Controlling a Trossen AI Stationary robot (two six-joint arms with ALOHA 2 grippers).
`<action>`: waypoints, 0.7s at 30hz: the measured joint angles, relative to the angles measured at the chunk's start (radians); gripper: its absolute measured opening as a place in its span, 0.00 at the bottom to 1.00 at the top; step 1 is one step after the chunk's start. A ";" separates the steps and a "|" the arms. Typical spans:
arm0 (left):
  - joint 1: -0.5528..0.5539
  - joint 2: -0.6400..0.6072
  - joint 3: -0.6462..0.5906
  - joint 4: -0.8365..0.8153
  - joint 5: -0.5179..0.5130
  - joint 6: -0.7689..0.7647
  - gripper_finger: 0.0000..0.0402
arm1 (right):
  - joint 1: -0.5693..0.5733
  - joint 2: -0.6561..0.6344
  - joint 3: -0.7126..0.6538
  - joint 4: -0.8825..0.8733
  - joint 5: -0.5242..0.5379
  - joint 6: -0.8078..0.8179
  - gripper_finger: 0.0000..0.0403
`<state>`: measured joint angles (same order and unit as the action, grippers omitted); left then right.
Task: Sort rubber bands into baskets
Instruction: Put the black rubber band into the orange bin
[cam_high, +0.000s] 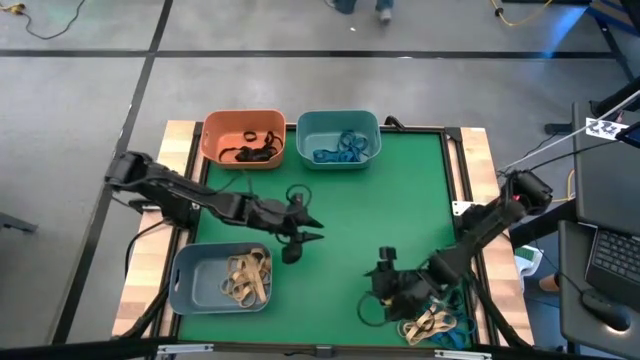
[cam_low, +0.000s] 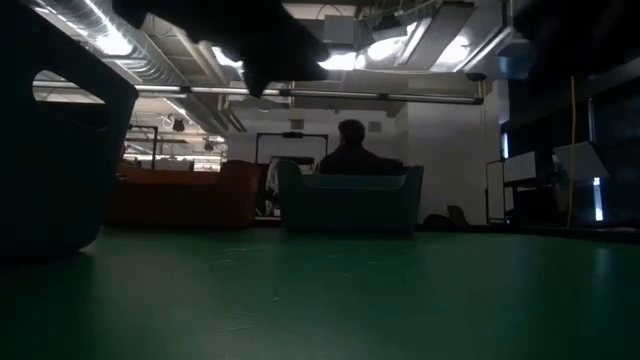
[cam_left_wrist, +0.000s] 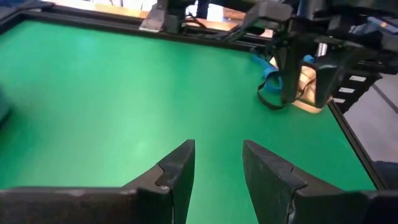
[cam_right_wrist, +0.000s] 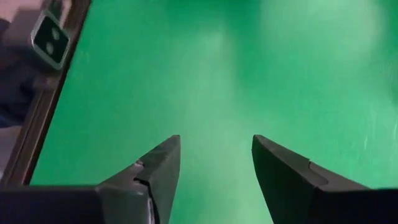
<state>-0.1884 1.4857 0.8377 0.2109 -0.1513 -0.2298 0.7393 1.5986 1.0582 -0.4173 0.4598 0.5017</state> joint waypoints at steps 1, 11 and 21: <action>-0.004 0.024 0.015 0.012 0.000 0.004 0.33 | 0.014 0.000 0.003 -0.035 -0.001 0.045 0.49; -0.042 0.277 0.237 0.015 -0.001 0.086 0.33 | 0.168 0.000 0.006 -0.277 -0.009 0.495 0.49; -0.061 0.425 0.355 0.018 -0.001 0.107 0.33 | 0.238 -0.001 -0.072 -0.309 -0.122 0.738 0.49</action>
<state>-0.2489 1.9110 1.1927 0.2292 -0.1523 -0.1226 0.9769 1.5978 0.9858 -0.7259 0.3377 1.2398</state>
